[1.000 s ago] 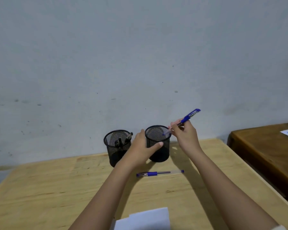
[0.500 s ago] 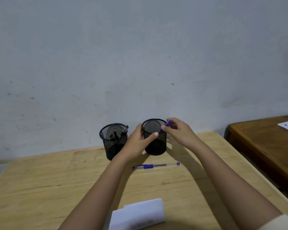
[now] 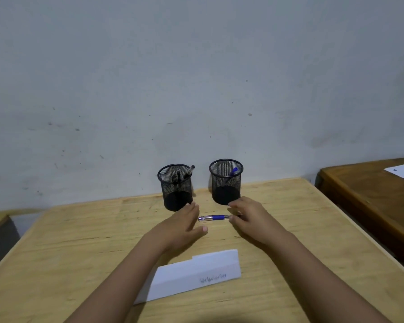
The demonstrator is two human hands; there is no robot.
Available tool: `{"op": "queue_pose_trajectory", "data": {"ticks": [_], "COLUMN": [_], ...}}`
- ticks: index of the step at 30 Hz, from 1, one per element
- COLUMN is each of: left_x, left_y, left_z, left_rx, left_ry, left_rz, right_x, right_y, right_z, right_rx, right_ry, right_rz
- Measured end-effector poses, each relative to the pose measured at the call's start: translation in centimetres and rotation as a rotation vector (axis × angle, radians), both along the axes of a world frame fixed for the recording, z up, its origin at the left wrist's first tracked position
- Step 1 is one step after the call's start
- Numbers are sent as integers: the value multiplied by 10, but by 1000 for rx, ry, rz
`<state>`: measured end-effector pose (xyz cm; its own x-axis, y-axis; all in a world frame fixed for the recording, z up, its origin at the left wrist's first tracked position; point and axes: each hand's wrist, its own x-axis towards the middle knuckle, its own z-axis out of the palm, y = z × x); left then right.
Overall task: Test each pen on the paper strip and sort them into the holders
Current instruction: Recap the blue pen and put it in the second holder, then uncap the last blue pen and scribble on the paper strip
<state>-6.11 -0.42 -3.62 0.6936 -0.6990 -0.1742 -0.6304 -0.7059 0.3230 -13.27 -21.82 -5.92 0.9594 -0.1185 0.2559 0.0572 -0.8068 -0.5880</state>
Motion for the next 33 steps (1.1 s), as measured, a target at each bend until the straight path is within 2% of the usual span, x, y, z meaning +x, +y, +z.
{"op": "queue_pose_trajectory", "data": {"ticks": [4, 7, 11, 15, 21, 24, 27, 29, 33], "left_x": [-1, 1, -1, -8, -28, -37, -46, -53, -68], "left_y": [5, 5, 5, 4, 3, 12, 27, 39, 48], "left_z": [-7, -9, -6, 13, 50, 62, 72, 77, 83], "left_rx": [89, 89, 75, -263, -638, -825, -976, -1055, -1171], "left_ry": [-4, -7, 21, 117, 139, 221, 288, 304, 380], "left_rz": [-31, -39, -19, 53, 56, 104, 146, 177, 188], "right_x": [-1, -2, -7, -20, -37, -52, -68, -79, -86], "right_y": [6, 7, 9, 15, 23, 33, 36, 38, 67], "right_z": [-6, -7, 2, 22, 63, 83, 98, 104, 104], "right_rx": [-192, -227, -194, -98, -168, -118, 79, 365, 1070], "right_ry": [-17, -67, -33, -67, -189, -239, -248, -247, -380], "right_rz": [53, 37, 16, -29, 66, 88, 53, 24, 28]}}
